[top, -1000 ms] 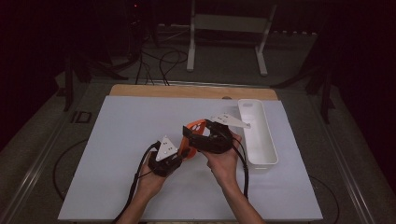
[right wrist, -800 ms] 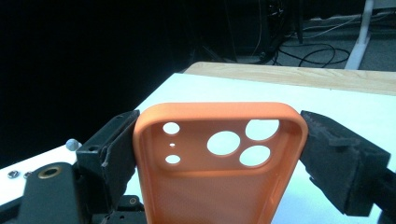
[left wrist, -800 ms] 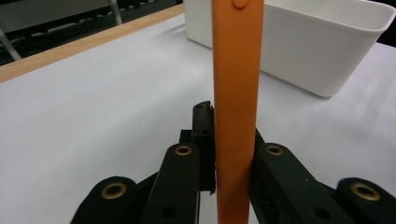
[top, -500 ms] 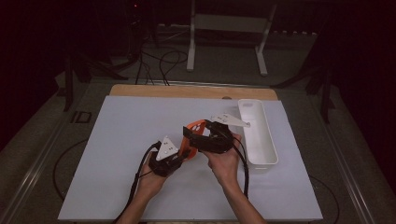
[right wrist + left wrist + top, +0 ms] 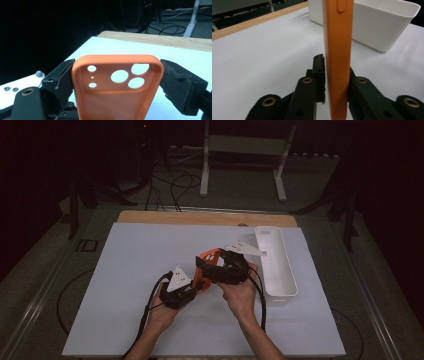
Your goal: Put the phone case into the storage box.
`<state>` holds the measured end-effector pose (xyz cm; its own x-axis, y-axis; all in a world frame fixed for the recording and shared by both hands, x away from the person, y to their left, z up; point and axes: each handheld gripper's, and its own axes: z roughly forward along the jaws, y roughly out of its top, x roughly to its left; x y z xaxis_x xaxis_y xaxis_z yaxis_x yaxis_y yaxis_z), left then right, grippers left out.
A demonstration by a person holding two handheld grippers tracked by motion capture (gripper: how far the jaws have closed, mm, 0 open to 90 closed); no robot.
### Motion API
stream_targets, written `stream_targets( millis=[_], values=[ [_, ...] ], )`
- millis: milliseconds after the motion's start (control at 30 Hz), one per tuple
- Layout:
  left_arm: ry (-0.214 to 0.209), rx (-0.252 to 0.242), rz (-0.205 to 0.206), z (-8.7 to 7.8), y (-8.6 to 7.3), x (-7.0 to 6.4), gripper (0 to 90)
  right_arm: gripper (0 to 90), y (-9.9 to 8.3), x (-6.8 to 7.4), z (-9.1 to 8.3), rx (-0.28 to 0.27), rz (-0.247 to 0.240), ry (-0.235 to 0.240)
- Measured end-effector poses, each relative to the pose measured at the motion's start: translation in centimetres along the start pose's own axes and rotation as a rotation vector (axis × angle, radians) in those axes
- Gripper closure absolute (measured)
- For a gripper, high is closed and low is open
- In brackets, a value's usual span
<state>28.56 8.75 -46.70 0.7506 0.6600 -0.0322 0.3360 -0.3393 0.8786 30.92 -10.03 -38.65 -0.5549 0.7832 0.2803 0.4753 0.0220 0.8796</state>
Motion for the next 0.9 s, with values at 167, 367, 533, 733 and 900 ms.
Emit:
stream_targets(
  millis=[167, 367, 533, 733, 900],
  values=[
    [-0.002, 0.0, -0.003, -0.07, 0.04, 0.09, 78.2, 16.7, 0.04, 0.05, 0.0, 0.0, -0.004, -0.001],
    [-0.009, 0.002, 0.0, -0.09, 0.1, 0.04, 74.4, 16.8, 0.11, 0.16, 0.0, -0.001, -0.004, -0.003],
    [-0.019, -0.003, 0.003, -0.17, 0.21, -0.03, 67.3, 16.8, 0.18, 0.14, -0.03, -0.009, -0.005, -0.012],
    [-0.033, -0.017, -0.006, -0.24, 0.31, -0.16, 56.7, 16.7, 0.24, 0.05, -0.06, -0.012, -0.001, -0.021],
    [-0.019, -0.026, -0.017, -0.35, 0.42, -0.15, 43.3, 16.8, 0.27, 0.0, -0.07, -0.014, -0.001, -0.029]
  ],
)
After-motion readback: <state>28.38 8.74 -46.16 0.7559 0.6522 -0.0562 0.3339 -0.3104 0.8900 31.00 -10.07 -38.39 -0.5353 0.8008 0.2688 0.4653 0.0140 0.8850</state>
